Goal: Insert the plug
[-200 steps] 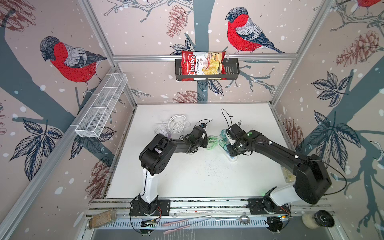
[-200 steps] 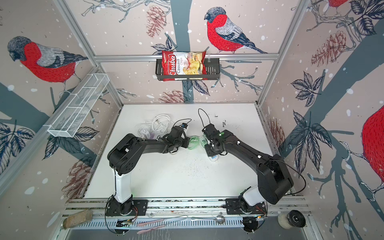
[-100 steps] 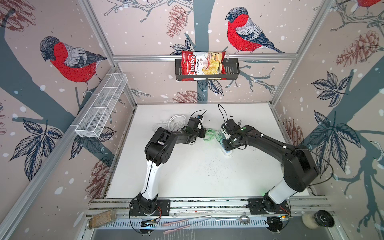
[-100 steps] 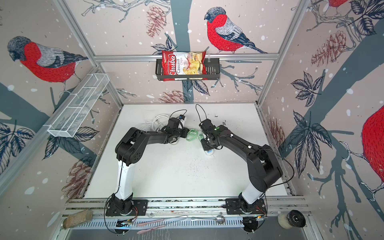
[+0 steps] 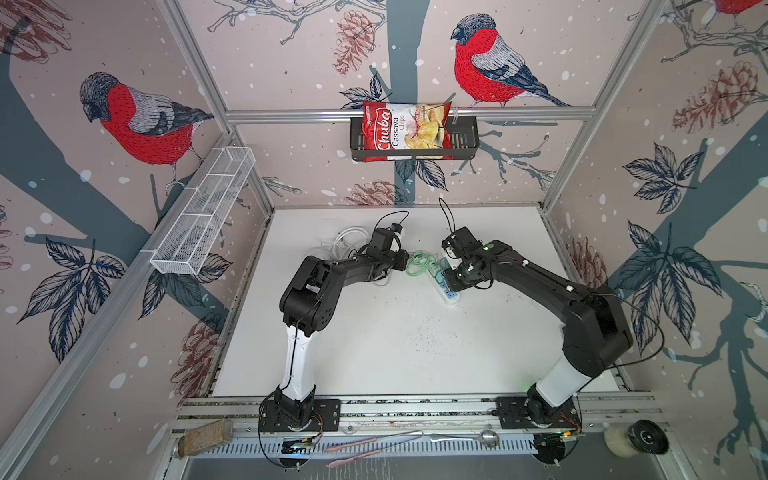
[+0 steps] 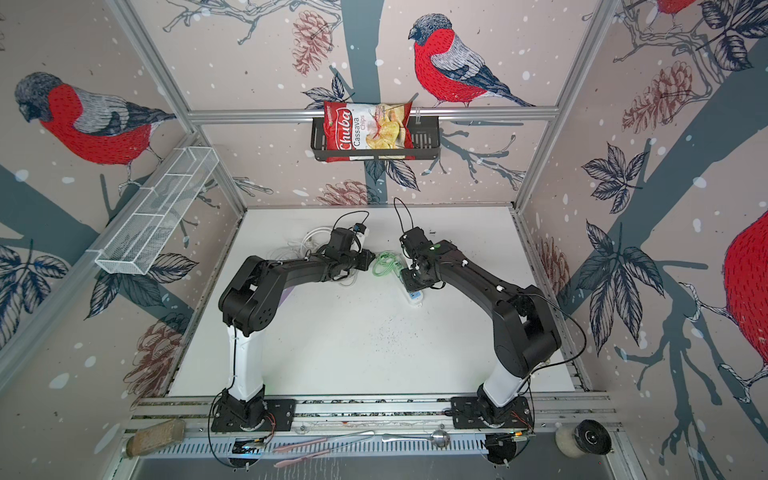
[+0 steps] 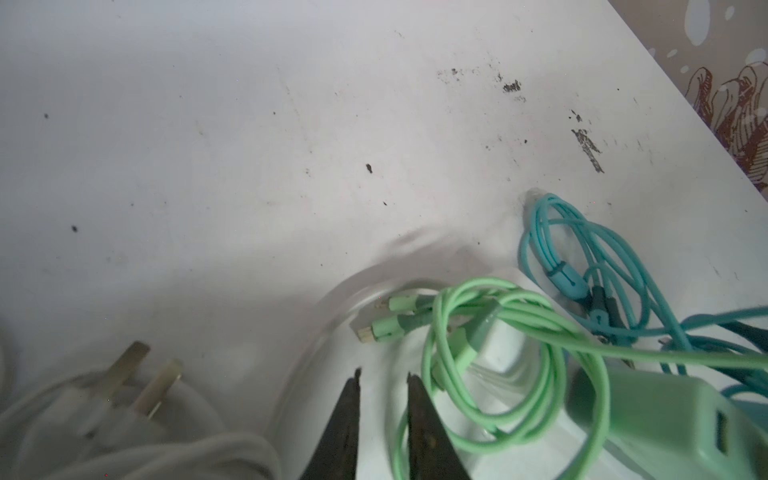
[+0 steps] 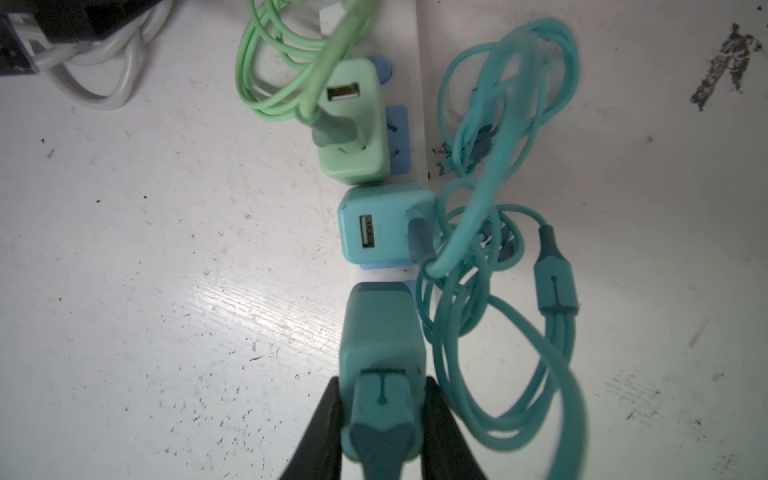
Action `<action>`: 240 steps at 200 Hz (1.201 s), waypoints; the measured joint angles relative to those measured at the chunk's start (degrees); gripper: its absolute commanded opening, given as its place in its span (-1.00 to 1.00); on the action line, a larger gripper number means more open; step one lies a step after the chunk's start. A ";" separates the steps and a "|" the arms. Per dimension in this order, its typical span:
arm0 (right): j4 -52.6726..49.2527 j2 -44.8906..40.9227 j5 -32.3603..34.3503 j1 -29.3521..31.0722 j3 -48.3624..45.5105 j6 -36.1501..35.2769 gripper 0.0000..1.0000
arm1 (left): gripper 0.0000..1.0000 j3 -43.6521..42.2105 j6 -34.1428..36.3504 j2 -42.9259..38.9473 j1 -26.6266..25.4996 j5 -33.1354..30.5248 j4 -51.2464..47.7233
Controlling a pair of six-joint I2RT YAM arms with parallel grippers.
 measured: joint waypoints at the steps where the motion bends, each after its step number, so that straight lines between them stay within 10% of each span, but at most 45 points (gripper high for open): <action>1: -0.02 0.02 0.00 0.00 0.00 0.00 -1.00 | -0.55 -0.04 0.00 -0.04 0.00 0.02 0.02; 240: -1.31 3.08 -1.05 0.02 1.77 -1.25 -1.00 | -0.58 -6.01 -0.22 -6.49 -0.07 -0.11 0.83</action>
